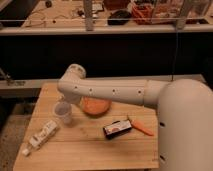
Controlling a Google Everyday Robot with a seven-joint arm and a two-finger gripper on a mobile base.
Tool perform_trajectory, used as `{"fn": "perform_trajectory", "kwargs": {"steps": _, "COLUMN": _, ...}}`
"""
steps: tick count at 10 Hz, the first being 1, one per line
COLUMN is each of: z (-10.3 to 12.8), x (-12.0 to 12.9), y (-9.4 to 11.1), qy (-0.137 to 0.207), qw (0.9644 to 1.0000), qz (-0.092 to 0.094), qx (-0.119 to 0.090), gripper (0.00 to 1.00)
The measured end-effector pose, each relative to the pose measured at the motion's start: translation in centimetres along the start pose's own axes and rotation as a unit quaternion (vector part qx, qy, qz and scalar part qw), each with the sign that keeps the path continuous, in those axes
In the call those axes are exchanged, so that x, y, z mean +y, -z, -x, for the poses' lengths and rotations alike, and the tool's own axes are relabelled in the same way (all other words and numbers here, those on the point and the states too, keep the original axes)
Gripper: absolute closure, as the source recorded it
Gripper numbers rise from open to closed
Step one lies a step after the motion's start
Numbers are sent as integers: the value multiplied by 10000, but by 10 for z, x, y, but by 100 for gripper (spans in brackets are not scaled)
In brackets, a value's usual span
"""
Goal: Pick up the ceramic cup
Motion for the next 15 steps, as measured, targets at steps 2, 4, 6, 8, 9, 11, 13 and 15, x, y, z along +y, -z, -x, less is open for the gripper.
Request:
{"fn": "perform_trajectory", "kwargs": {"steps": 2, "z": 3, "x": 1, "y": -6, "qy": 43, "qw": 10000, "qz": -3, "qx": -21, "gripper": 20}}
{"fn": "perform_trajectory", "kwargs": {"steps": 4, "z": 7, "x": -1, "y": -11, "qy": 83, "qw": 10000, "qz": 1, "qx": -47, "gripper": 20}}
{"fn": "perform_trajectory", "kwargs": {"steps": 6, "z": 12, "x": -3, "y": -18, "qy": 144, "qw": 9999, "qz": 2, "qx": -72, "gripper": 20}}
{"fn": "perform_trajectory", "kwargs": {"steps": 8, "z": 13, "x": -3, "y": -23, "qy": 145, "qw": 9998, "qz": 17, "qx": -101, "gripper": 20}}
{"fn": "perform_trajectory", "kwargs": {"steps": 9, "z": 14, "x": -4, "y": -24, "qy": 164, "qw": 9998, "qz": 21, "qx": -110, "gripper": 20}}
{"fn": "perform_trajectory", "kwargs": {"steps": 11, "z": 15, "x": -6, "y": -28, "qy": 213, "qw": 9997, "qz": 23, "qx": -131, "gripper": 21}}
{"fn": "perform_trajectory", "kwargs": {"steps": 13, "z": 15, "x": -3, "y": -31, "qy": 223, "qw": 9996, "qz": 33, "qx": -148, "gripper": 27}}
{"fn": "perform_trajectory", "kwargs": {"steps": 15, "z": 16, "x": -3, "y": -35, "qy": 251, "qw": 9995, "qz": 36, "qx": -176, "gripper": 44}}
